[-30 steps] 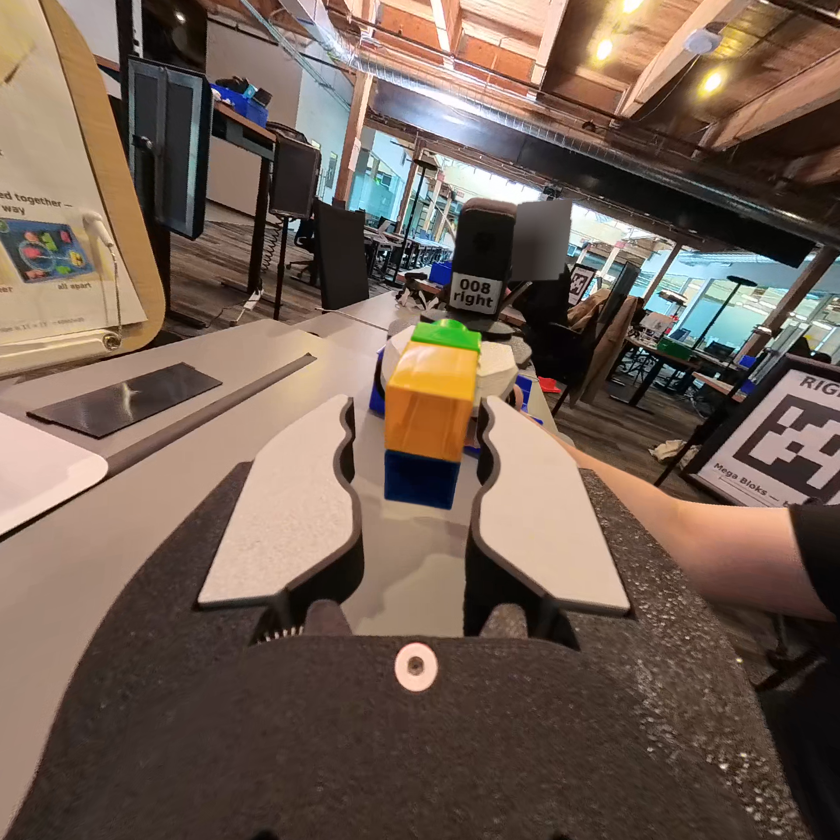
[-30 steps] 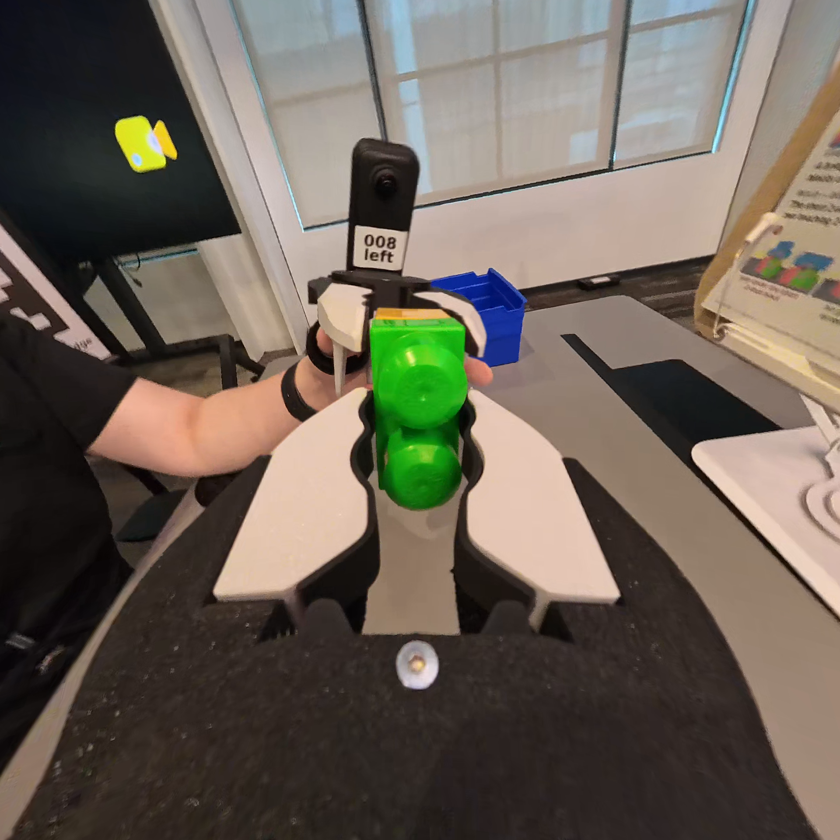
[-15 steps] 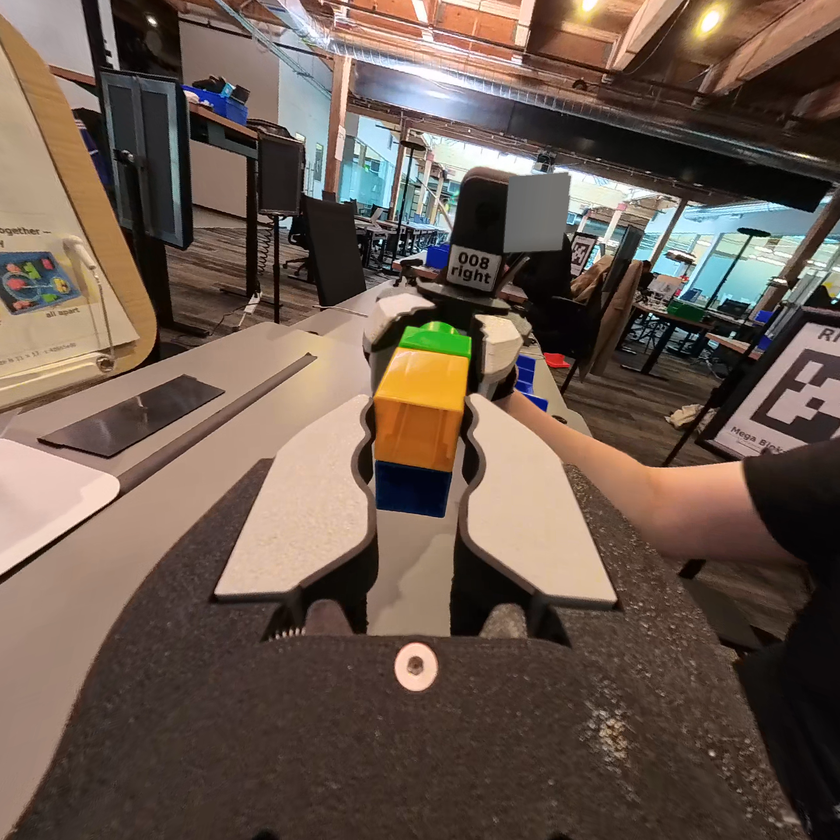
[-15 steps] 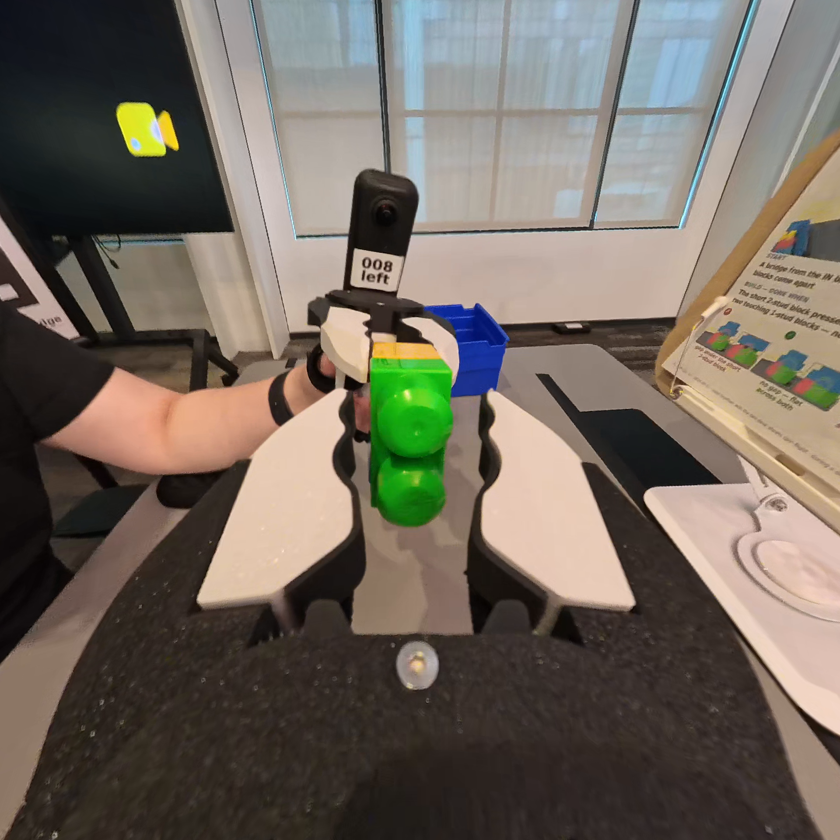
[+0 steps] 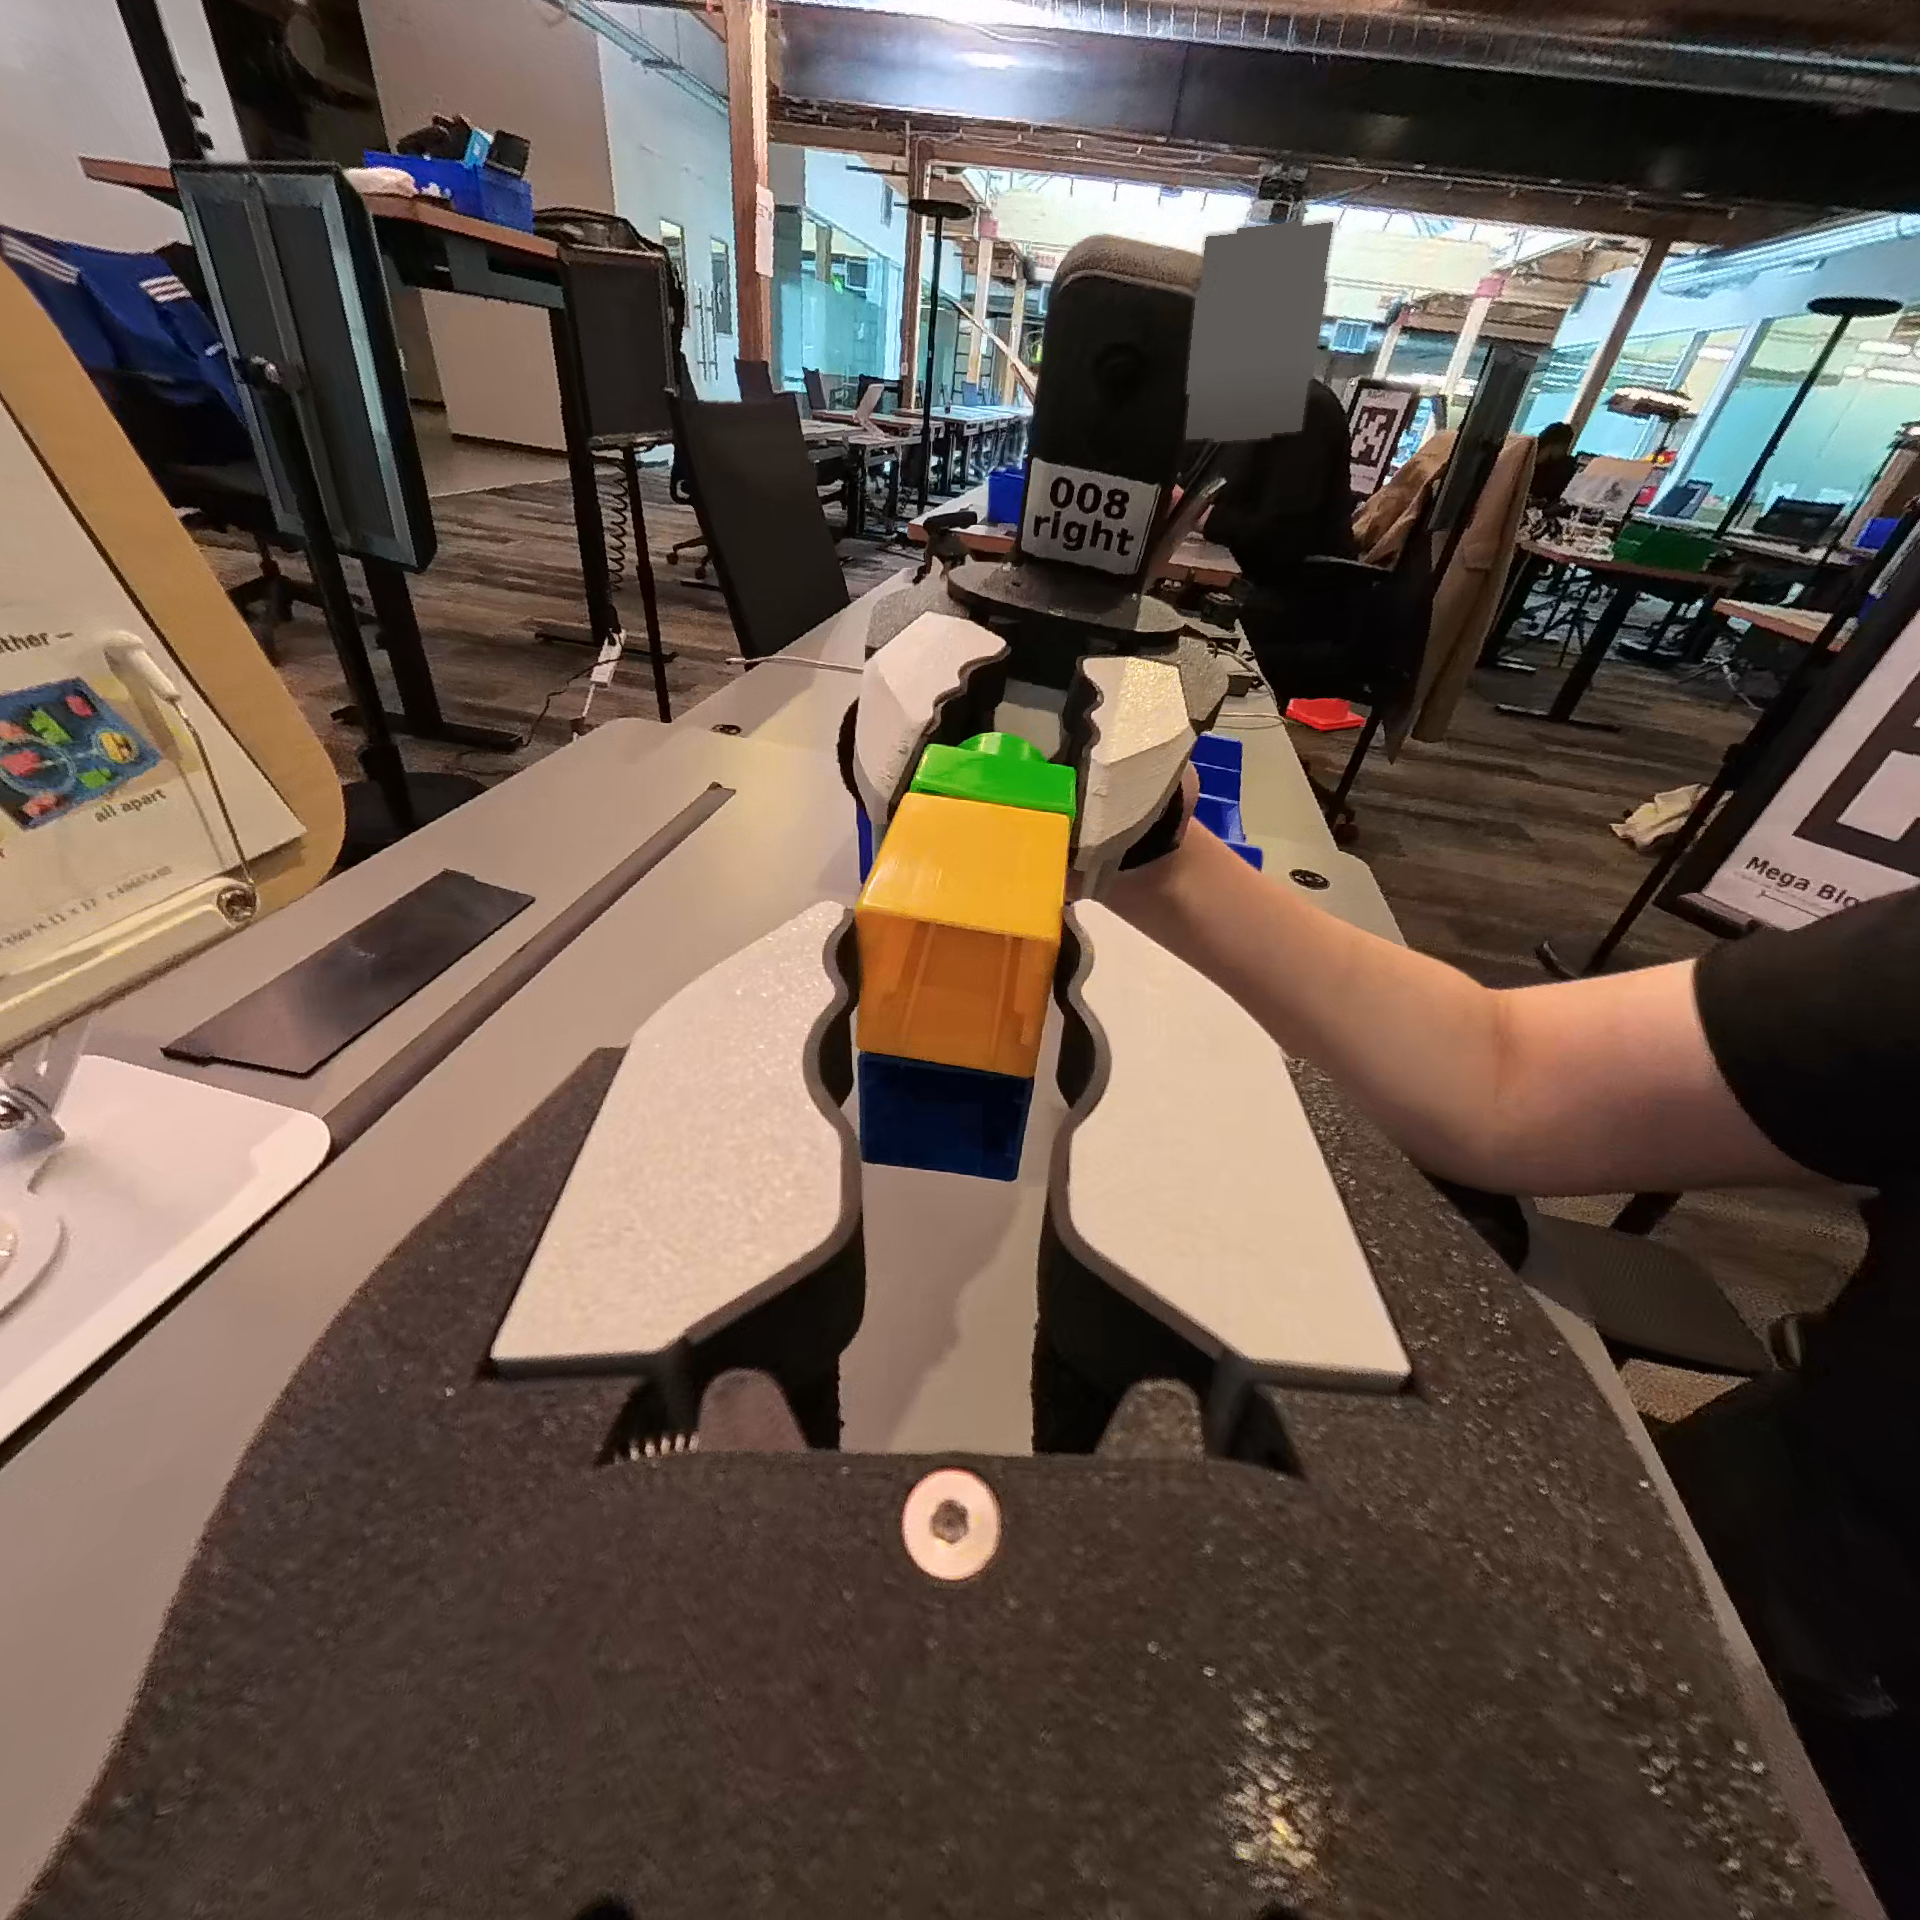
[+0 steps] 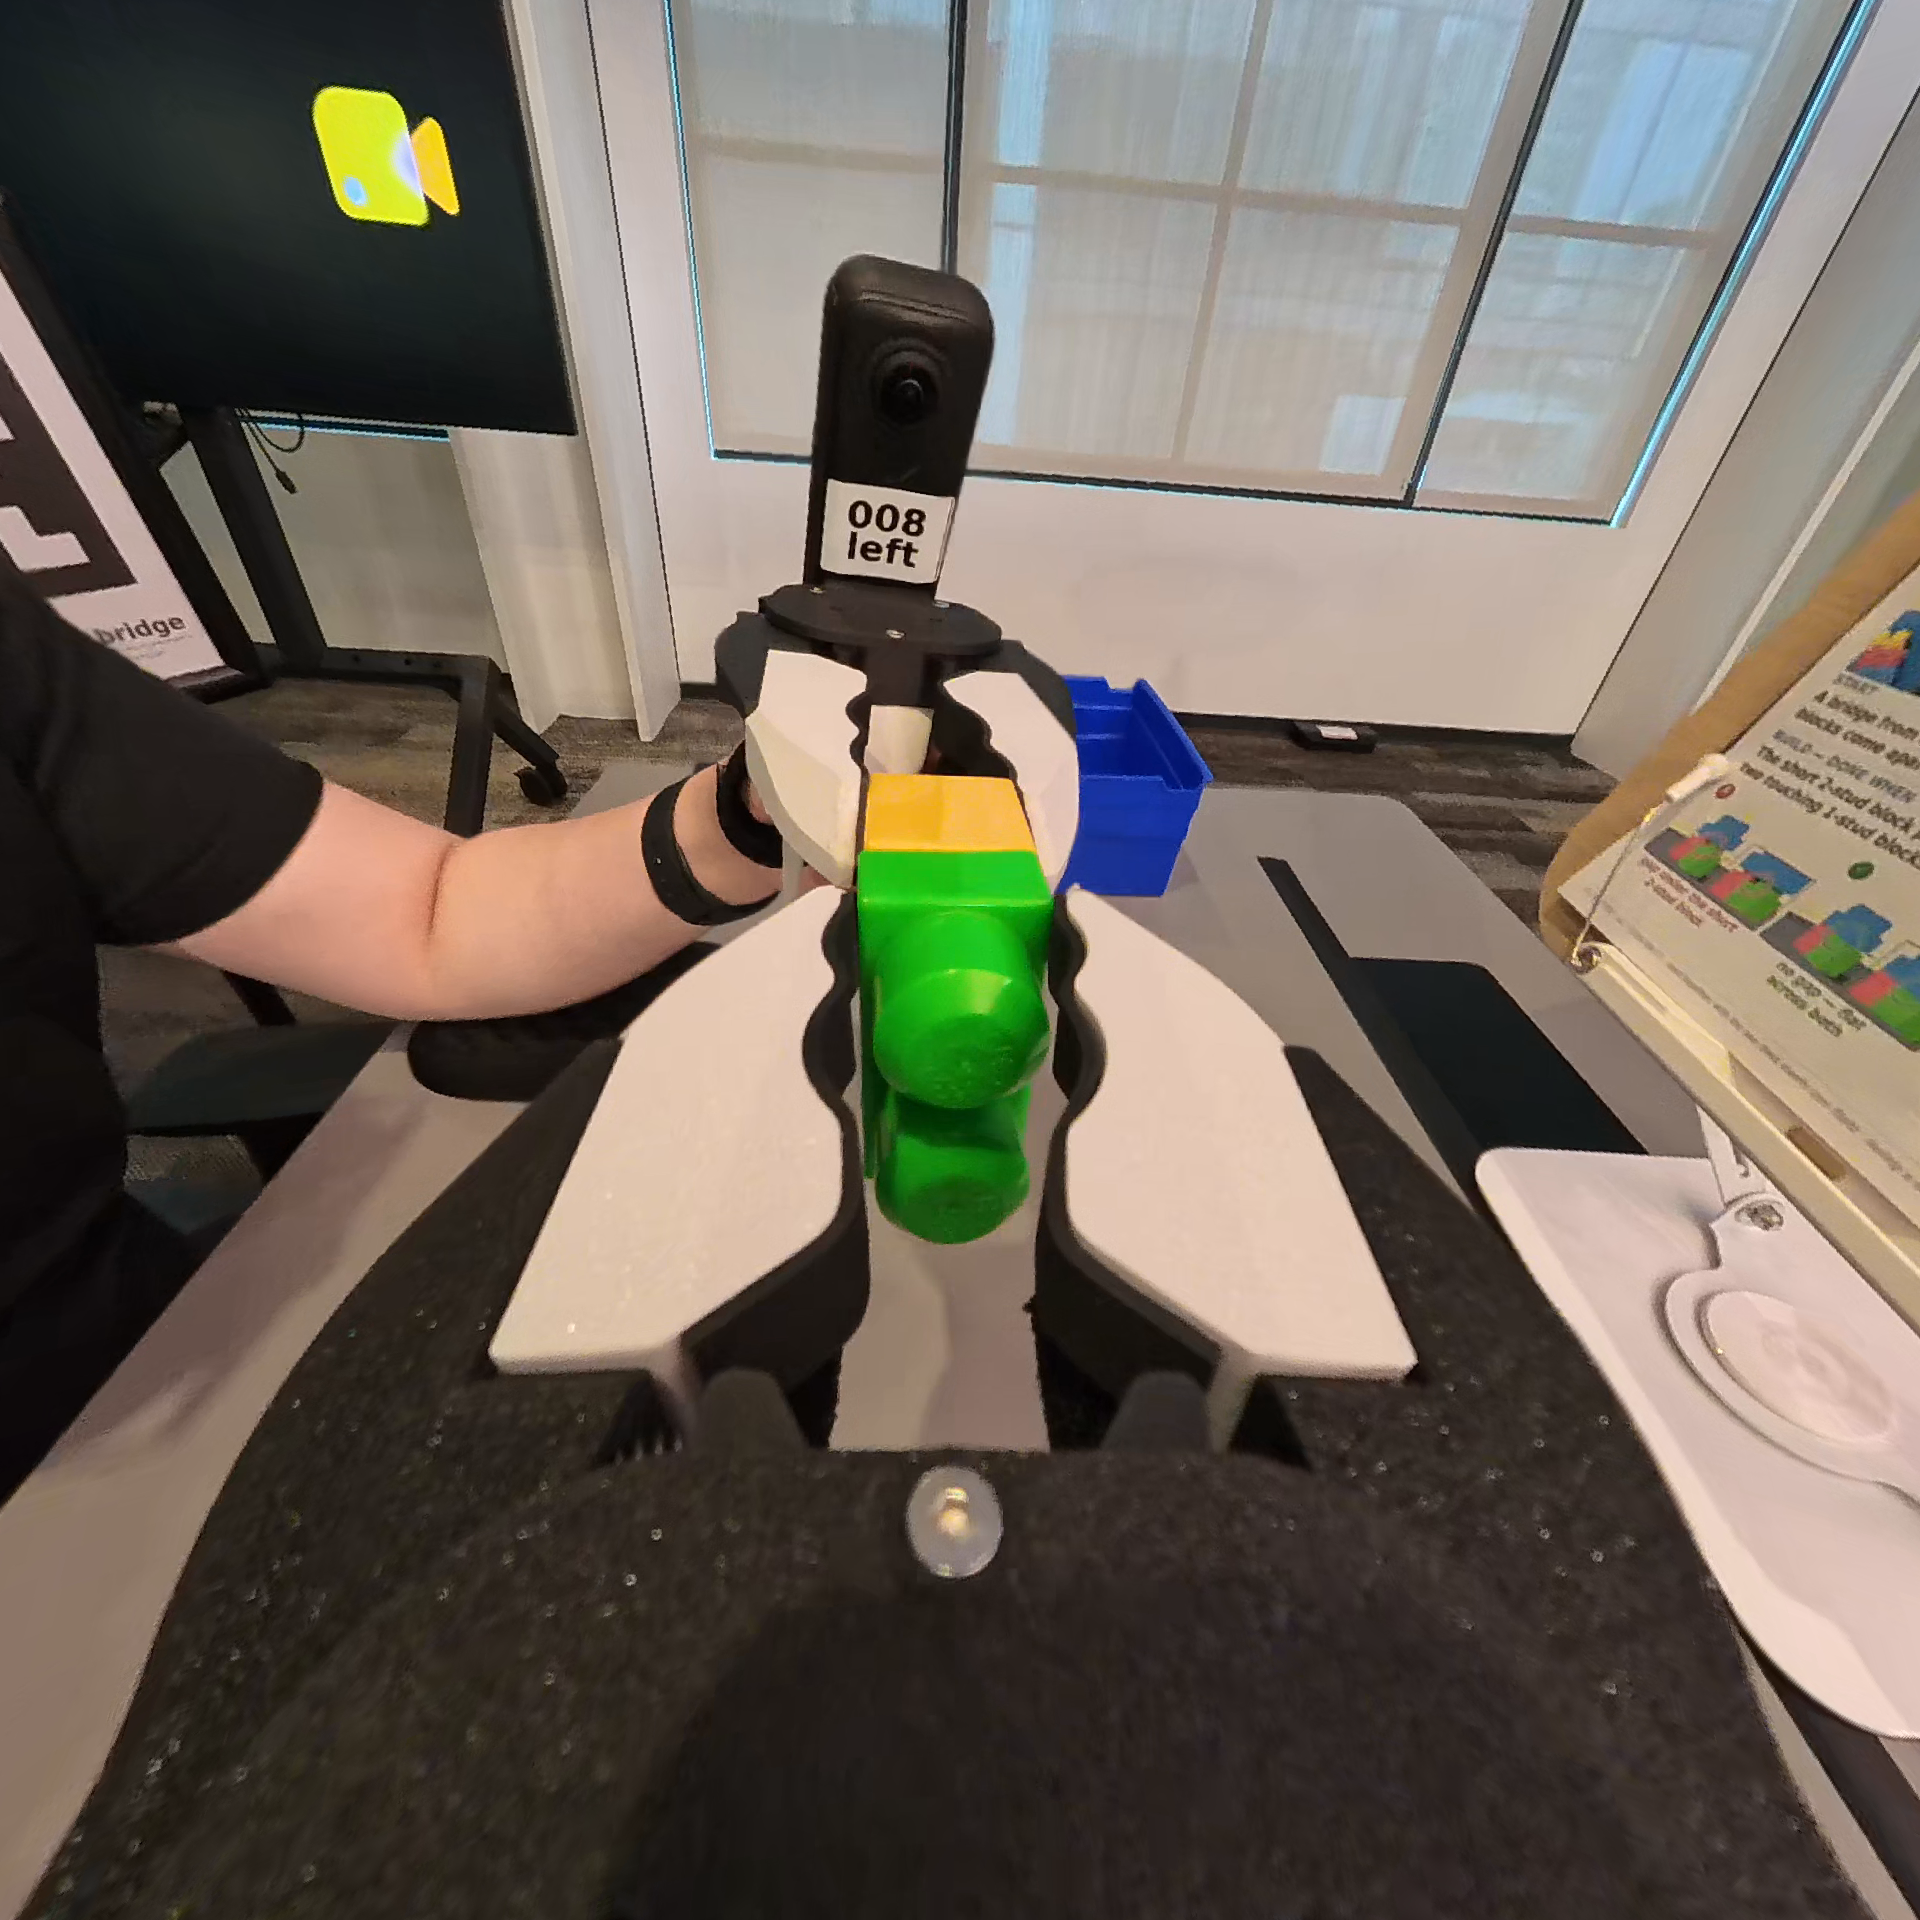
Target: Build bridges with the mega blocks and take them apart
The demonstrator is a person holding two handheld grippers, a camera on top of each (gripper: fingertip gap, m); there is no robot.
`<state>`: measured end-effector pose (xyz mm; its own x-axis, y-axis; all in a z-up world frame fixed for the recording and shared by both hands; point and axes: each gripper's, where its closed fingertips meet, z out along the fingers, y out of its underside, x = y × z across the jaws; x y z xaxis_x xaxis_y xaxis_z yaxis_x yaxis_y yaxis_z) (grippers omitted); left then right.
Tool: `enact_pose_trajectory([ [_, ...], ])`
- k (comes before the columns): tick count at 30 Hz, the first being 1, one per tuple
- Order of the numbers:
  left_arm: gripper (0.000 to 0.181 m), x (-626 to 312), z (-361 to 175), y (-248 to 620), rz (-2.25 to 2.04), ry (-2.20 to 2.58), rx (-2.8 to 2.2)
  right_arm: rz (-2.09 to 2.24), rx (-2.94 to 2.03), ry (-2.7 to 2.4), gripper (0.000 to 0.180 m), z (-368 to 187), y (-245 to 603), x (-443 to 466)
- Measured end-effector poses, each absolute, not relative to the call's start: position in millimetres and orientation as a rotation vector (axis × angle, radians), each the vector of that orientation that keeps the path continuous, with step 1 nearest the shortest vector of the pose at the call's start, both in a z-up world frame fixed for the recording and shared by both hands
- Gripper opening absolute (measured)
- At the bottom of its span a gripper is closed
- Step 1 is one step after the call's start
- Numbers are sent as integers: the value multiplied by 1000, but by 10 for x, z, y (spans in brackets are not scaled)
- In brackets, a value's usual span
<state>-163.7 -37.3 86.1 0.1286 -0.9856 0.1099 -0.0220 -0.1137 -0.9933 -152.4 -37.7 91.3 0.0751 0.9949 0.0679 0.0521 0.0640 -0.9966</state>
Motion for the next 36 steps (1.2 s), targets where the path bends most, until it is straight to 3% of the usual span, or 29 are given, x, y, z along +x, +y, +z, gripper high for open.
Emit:
enact_pose_trajectory([
  [19, 35, -1653, 1079, -518, -1151, 1040, -1309, 1157, -1155, -1164, 34, 1123, -527, -1558],
  [33, 35, -1666, 1156, -461, -1406, 931, -1295, 1192, -1281, -1155, 43, 1090, -454, -1474],
  [36, 35, -1681, 1146, -414, -1379, 909, -1304, 1174, -1289, -1160, 33, 1063, -438, -1511],
])
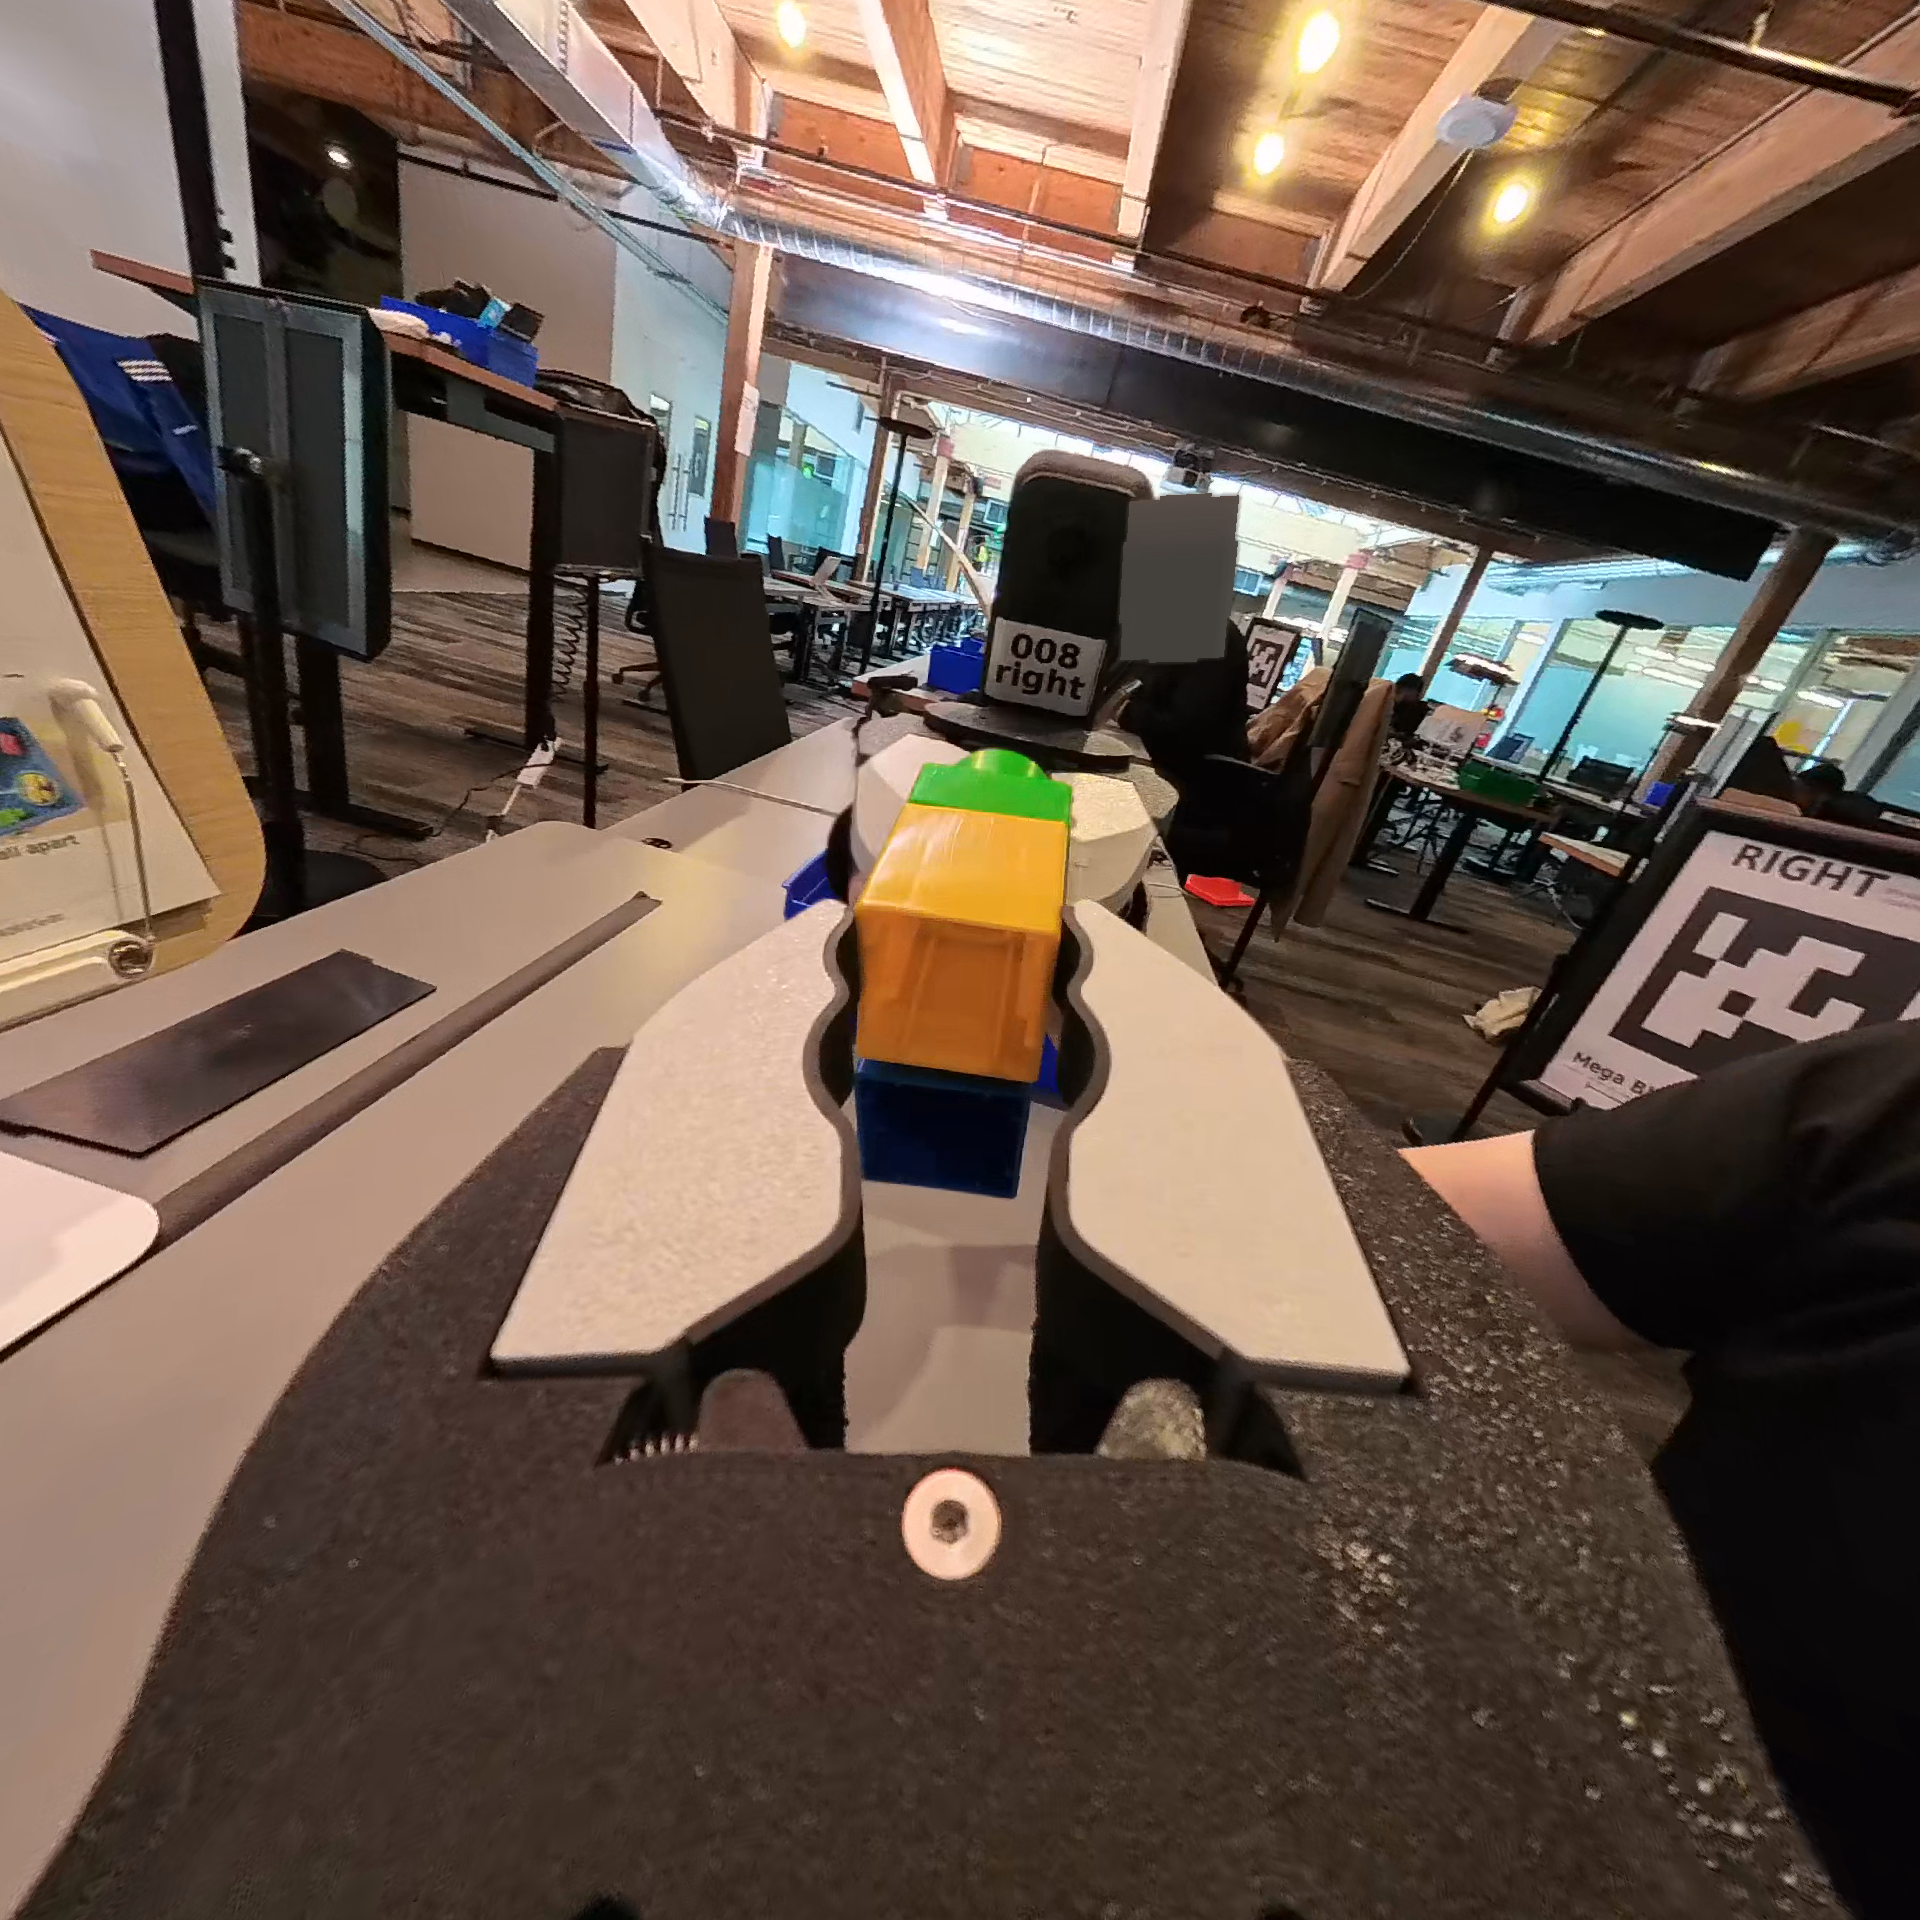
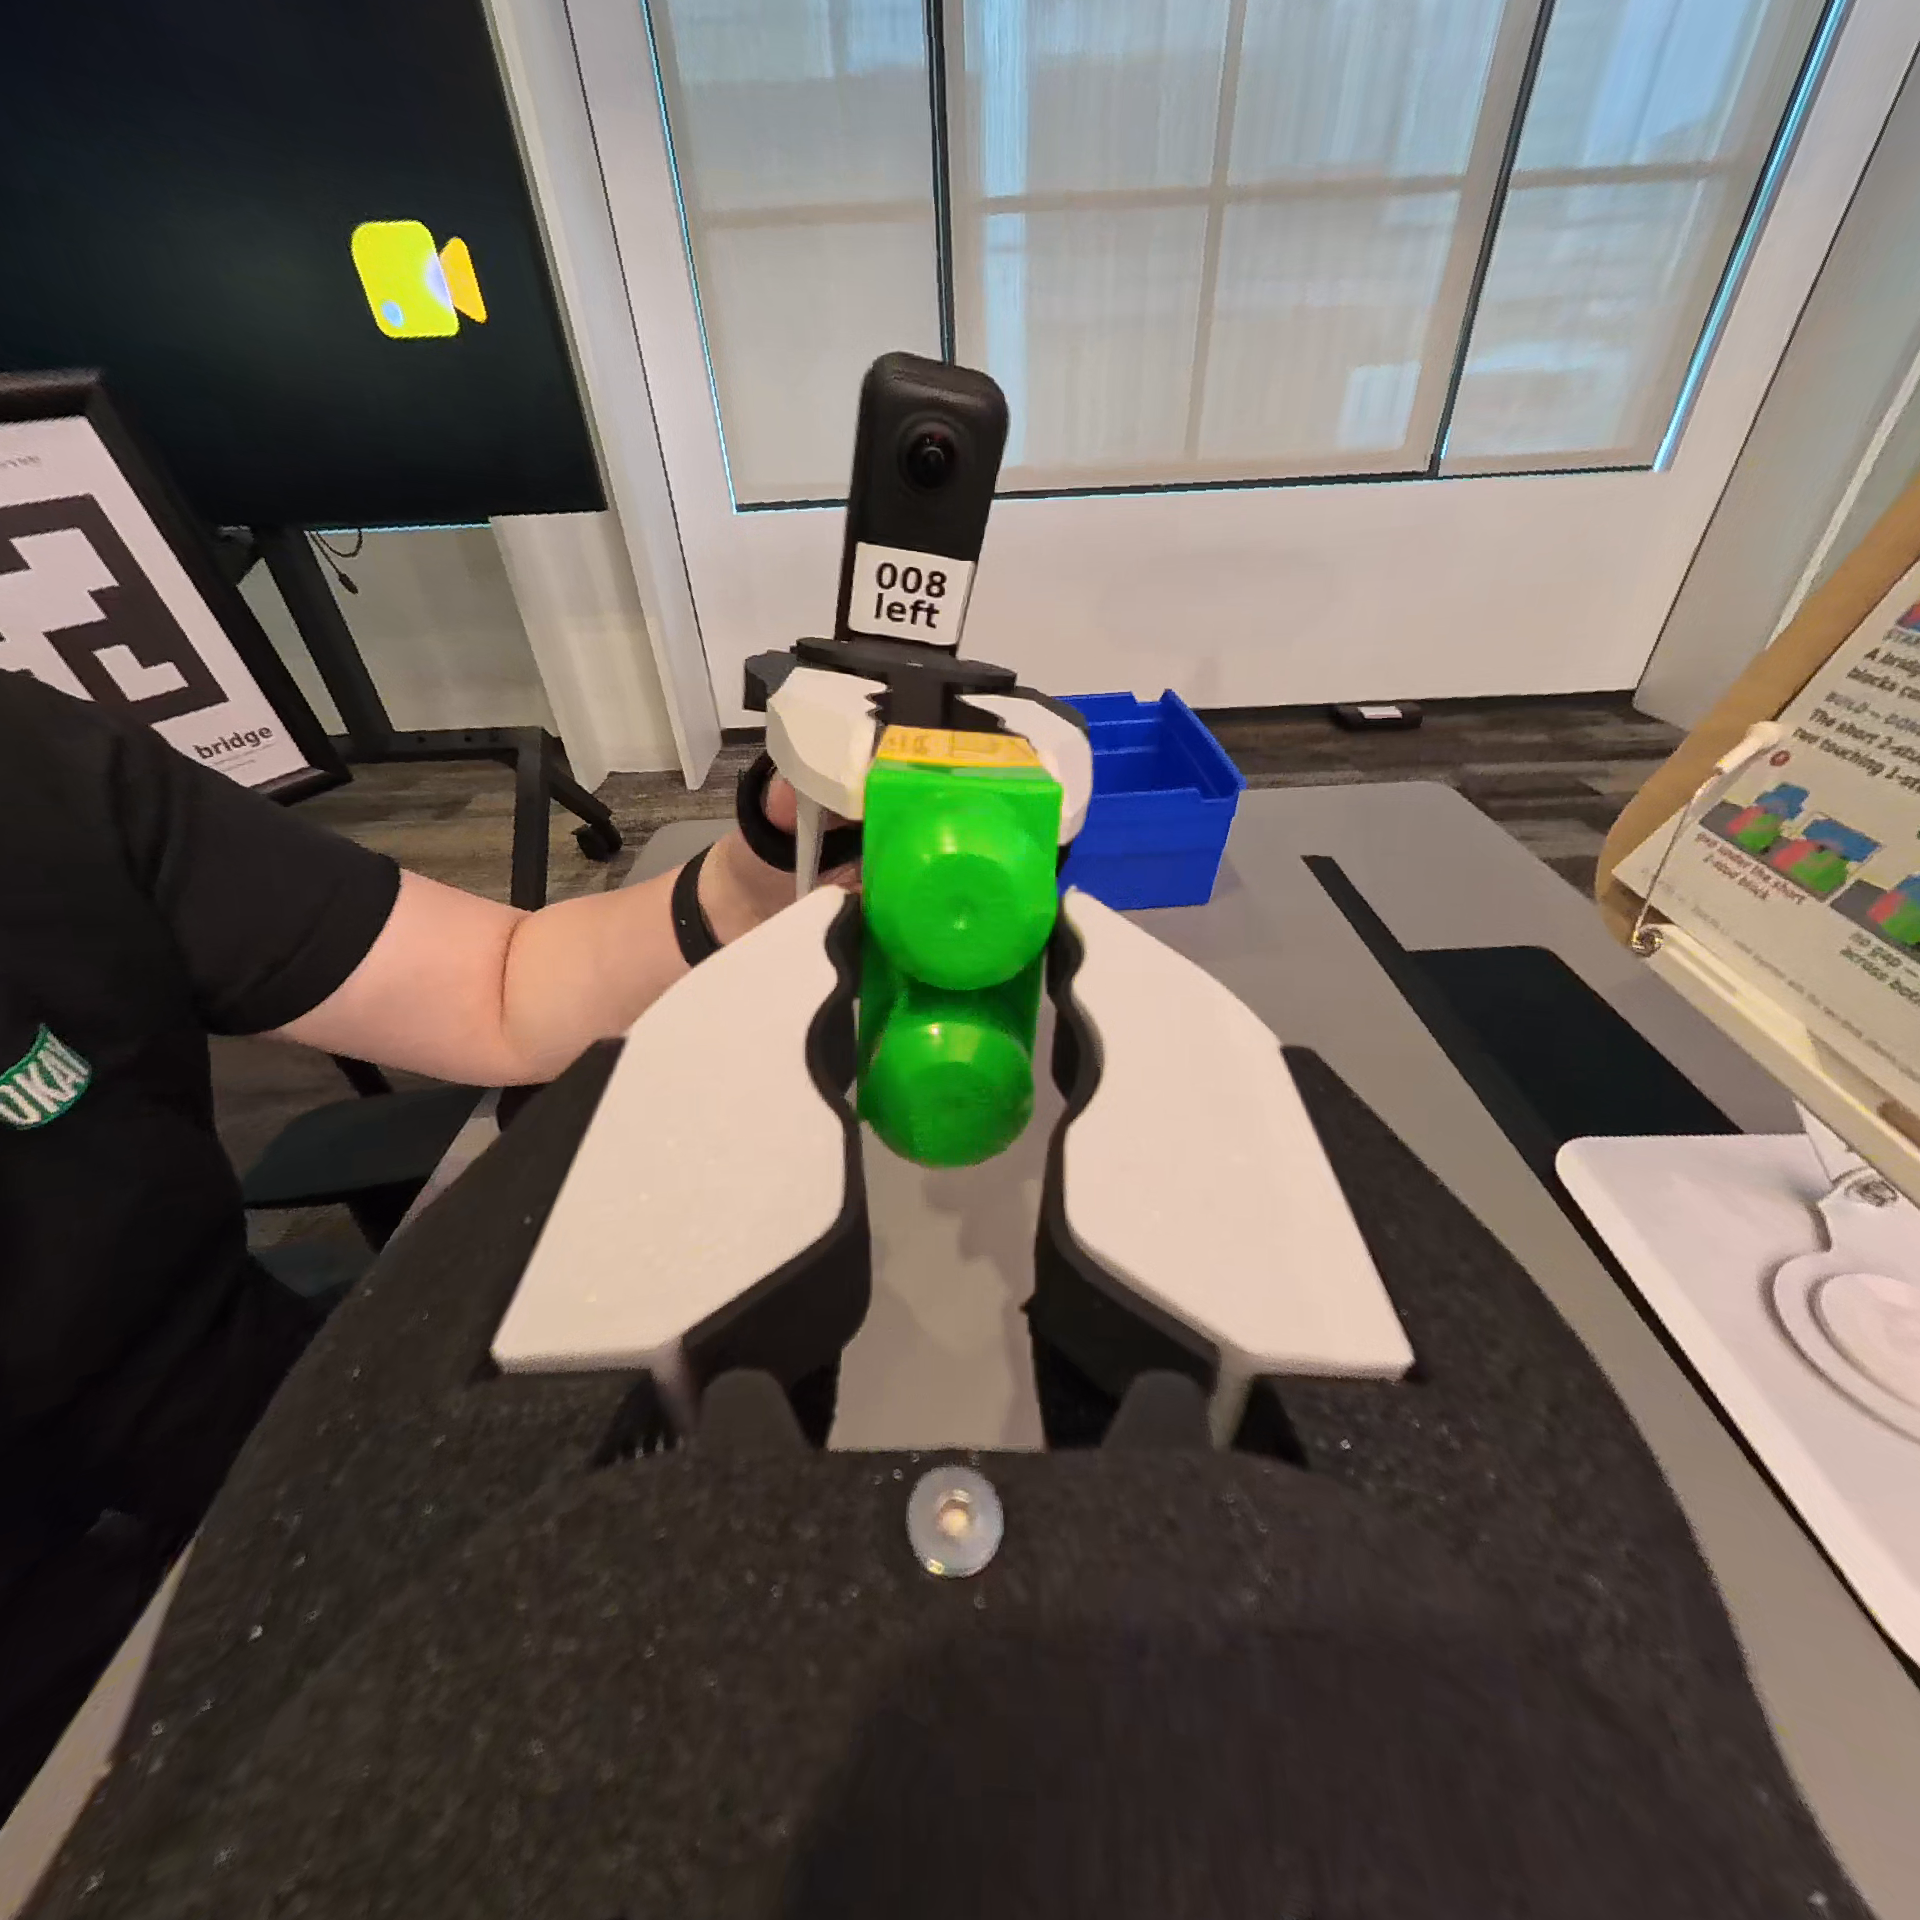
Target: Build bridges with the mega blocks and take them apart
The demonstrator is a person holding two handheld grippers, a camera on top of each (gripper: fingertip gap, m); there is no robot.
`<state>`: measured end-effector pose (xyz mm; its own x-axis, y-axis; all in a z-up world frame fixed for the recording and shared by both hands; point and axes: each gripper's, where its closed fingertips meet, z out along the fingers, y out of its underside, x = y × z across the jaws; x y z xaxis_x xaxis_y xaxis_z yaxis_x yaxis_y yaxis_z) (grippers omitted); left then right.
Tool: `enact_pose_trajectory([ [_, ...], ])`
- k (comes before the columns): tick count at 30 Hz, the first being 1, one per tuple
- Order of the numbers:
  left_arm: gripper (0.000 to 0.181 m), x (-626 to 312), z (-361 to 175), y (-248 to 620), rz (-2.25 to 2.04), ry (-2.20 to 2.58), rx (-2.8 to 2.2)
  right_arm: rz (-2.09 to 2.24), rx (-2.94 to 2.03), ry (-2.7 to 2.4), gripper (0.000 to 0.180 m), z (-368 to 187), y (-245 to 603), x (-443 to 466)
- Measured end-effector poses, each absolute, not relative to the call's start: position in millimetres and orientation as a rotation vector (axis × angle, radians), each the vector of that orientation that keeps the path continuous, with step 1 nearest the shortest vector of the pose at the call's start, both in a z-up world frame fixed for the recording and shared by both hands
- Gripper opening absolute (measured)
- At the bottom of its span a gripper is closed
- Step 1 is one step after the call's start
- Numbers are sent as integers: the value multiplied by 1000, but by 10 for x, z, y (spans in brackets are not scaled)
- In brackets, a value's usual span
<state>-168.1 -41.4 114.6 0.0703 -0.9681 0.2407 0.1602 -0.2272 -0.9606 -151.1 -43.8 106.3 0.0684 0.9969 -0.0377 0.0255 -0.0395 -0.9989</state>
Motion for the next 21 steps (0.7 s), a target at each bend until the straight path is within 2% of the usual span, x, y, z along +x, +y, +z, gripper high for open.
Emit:
enact_pose_trajectory([
  [21, 35, -1704, 1077, -347, -1363, 898, -1324, 1172, -1364, -1168, 33, 969, -381, -1548],
])
